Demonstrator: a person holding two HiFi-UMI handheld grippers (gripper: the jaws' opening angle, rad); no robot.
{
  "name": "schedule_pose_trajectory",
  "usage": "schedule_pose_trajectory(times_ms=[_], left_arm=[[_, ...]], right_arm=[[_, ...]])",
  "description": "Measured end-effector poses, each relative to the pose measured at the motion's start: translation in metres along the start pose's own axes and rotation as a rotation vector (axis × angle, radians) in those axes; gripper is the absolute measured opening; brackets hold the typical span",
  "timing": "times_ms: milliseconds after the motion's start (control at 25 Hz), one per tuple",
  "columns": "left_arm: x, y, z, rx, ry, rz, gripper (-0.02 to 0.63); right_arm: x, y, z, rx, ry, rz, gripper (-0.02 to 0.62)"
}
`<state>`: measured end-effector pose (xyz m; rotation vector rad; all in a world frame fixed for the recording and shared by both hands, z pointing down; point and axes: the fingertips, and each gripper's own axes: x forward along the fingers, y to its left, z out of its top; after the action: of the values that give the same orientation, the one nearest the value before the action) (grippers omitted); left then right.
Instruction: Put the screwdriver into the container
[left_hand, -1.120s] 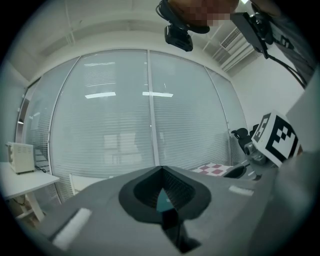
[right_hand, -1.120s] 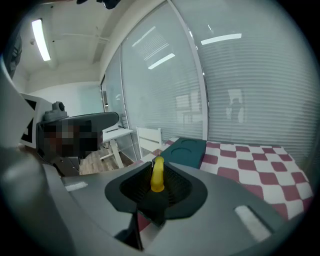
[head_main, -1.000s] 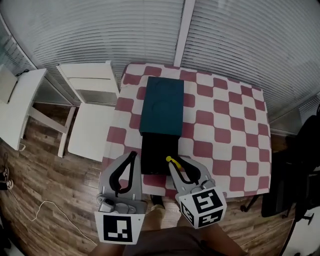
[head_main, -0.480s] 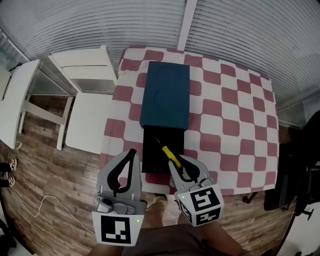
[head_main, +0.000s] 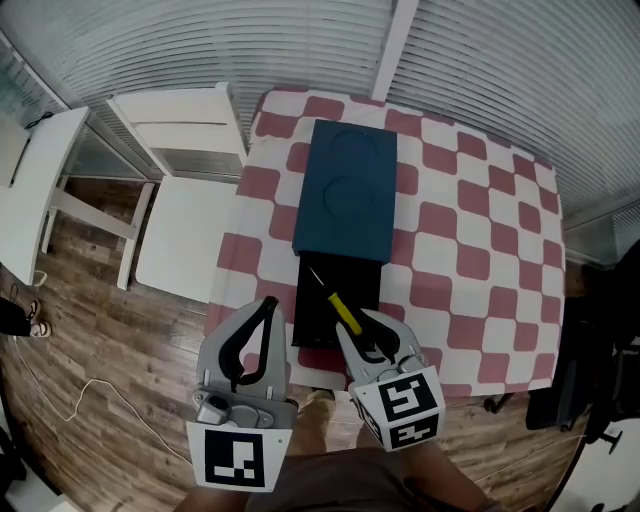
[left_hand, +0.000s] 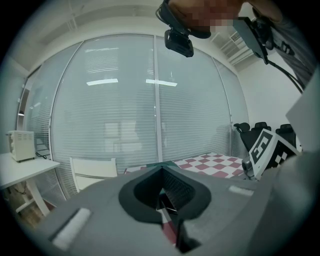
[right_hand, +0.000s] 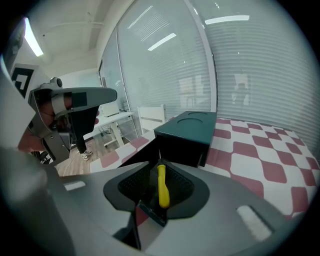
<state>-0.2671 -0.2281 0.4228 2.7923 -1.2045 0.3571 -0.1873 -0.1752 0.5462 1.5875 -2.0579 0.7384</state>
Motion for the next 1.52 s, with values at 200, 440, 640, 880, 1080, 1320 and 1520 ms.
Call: schedule_pose_trajectory(times_ms=[200,440,640,880,1080,1320,1520], left_arm=[[-0.005,-0.005,0.008,0.005,-0.014,0.015,0.0],[-0.012,-0.022,0.04,0.03,-0.08,0.025,0.0],[-0.02,-0.046,0.083,0.058,-0.16,0.031,0.0],[-0.022,-0.081,0.136,0.046,-0.261,0.047,0.0],[-0.02,-0.106,0.172,0.076,-0.327,0.056,0.0],[-0.009,-0.128,0.193,0.112,-0.357,0.05,0.0],[-0.005,-0.132,0.198,0.119,-0.36,0.054,0.0]], right_arm=[[-0.008,0.0,0.009,-0.01,-0.029,0.009,0.114],[-0.035,-0.009,0.041,-0.032,-0.127,0.006,0.098],[-0.08,-0.018,0.09,-0.094,-0.264,-0.008,0.043],[-0.155,-0.04,0.154,-0.165,-0.47,-0.02,0.025],[-0.206,-0.063,0.189,-0.217,-0.585,-0.056,0.025],[-0.23,-0.082,0.199,-0.235,-0.642,-0.078,0.025],[-0.235,-0.086,0.198,-0.244,-0.656,-0.085,0.024]])
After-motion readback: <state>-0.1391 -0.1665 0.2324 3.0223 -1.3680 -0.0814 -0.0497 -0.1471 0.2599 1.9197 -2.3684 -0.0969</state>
